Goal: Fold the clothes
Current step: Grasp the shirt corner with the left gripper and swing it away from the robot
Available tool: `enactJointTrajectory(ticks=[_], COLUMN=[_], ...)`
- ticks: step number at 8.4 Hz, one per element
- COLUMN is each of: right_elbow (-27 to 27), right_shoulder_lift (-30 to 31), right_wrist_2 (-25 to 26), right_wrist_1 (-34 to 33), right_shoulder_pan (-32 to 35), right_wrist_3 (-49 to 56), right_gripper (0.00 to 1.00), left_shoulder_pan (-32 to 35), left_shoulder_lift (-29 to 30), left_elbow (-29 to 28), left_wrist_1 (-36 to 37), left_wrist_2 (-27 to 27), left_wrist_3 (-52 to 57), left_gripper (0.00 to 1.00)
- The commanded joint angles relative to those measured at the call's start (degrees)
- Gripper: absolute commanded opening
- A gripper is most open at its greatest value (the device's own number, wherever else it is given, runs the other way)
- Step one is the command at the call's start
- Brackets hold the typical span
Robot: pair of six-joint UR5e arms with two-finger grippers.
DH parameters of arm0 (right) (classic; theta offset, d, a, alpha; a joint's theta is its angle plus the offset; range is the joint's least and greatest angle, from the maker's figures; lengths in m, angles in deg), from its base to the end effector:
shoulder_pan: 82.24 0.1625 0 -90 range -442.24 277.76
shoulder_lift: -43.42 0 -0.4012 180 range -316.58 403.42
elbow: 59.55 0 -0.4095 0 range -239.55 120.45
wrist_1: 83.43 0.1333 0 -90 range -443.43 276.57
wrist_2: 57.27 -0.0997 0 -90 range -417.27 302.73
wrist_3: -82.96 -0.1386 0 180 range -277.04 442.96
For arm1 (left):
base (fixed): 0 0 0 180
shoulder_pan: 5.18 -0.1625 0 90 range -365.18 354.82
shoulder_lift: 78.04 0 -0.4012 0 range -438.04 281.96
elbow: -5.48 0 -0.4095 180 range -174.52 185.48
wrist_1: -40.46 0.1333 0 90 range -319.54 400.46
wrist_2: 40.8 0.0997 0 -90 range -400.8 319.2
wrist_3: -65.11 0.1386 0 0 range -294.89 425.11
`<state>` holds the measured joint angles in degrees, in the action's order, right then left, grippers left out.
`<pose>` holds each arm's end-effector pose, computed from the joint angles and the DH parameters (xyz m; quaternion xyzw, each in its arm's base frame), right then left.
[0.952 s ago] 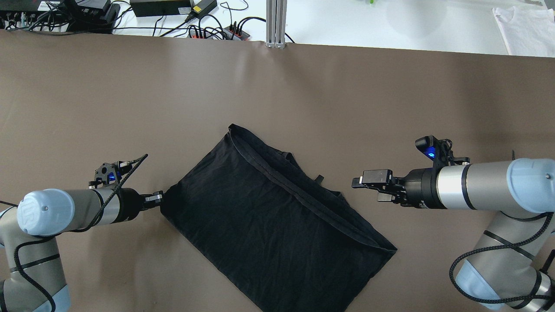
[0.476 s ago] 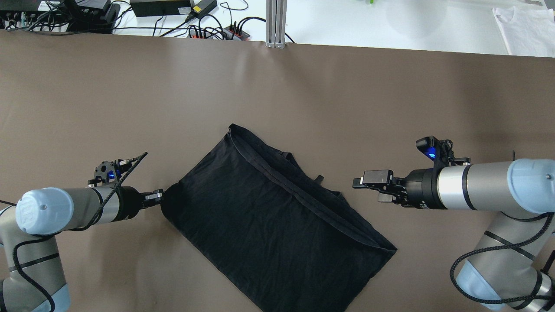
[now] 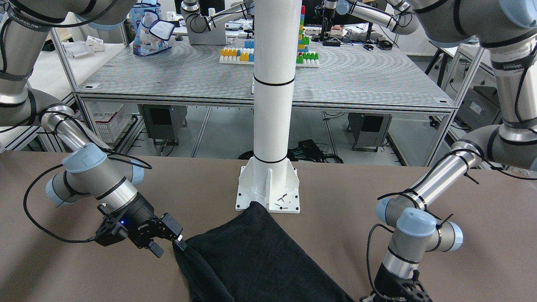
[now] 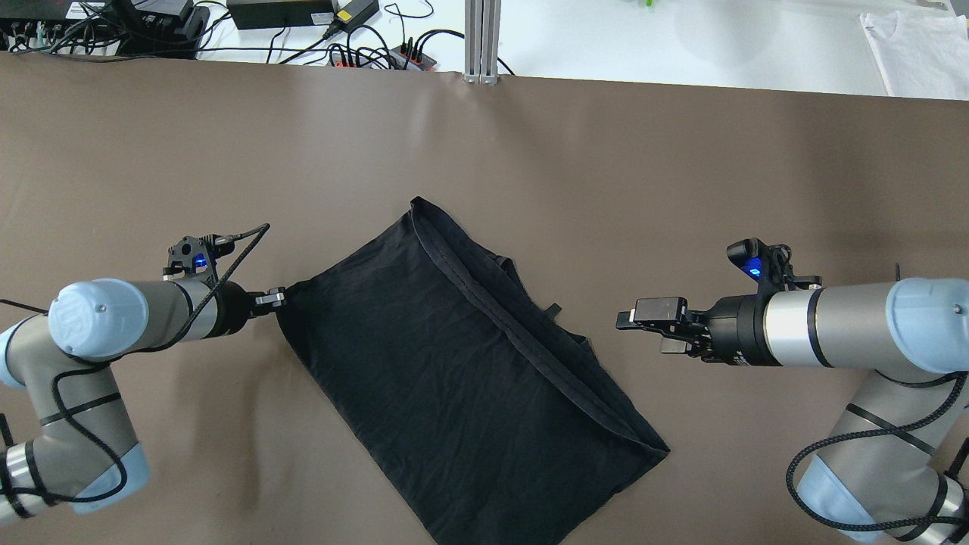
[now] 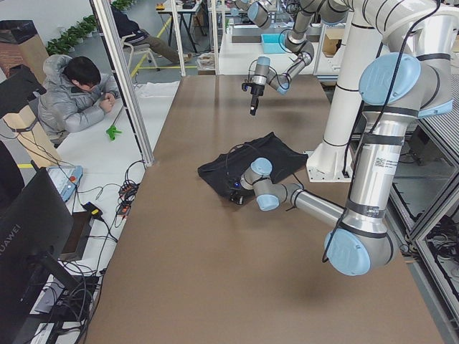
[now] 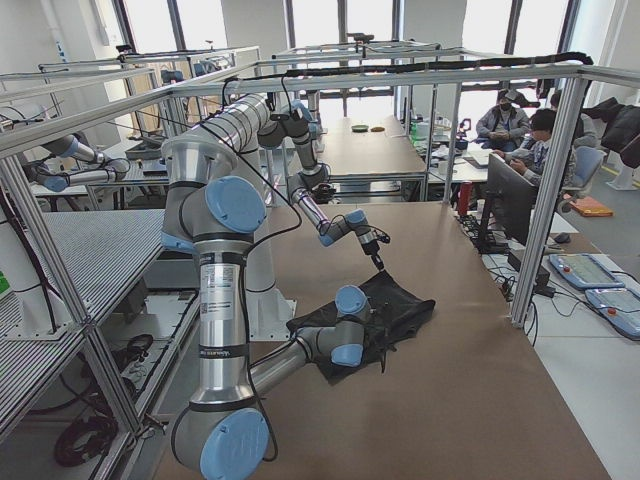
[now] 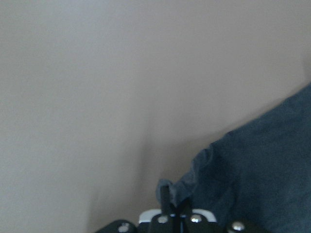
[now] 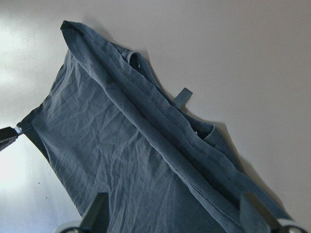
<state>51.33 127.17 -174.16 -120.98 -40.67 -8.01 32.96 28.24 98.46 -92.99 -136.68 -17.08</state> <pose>-0.3629 -0.4163 0.2989 0.0484 -0.6458 0.1324 0.7504 0.4513 -0.5058 0.3871 0.1625 0.4955 -0.1973 0.8301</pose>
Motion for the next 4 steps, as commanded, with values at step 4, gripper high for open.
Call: enactJointTrajectory(ticks=[4], right_elbow=[0.0], right_shoulder_lift=[0.0], right_wrist_2=[0.0], right_wrist_1=[0.0], right_shoulder_pan=[0.0], right_wrist_3=[-0.1], right_gripper=[0.95], left_shoulder_pan=[6.6], left_shoulder_lift=[26.2], left_elbow=[-23.6], left_wrist_1=[0.6], left_wrist_2=[-2.9], left_wrist_3=[2.7], left_gripper=[0.00])
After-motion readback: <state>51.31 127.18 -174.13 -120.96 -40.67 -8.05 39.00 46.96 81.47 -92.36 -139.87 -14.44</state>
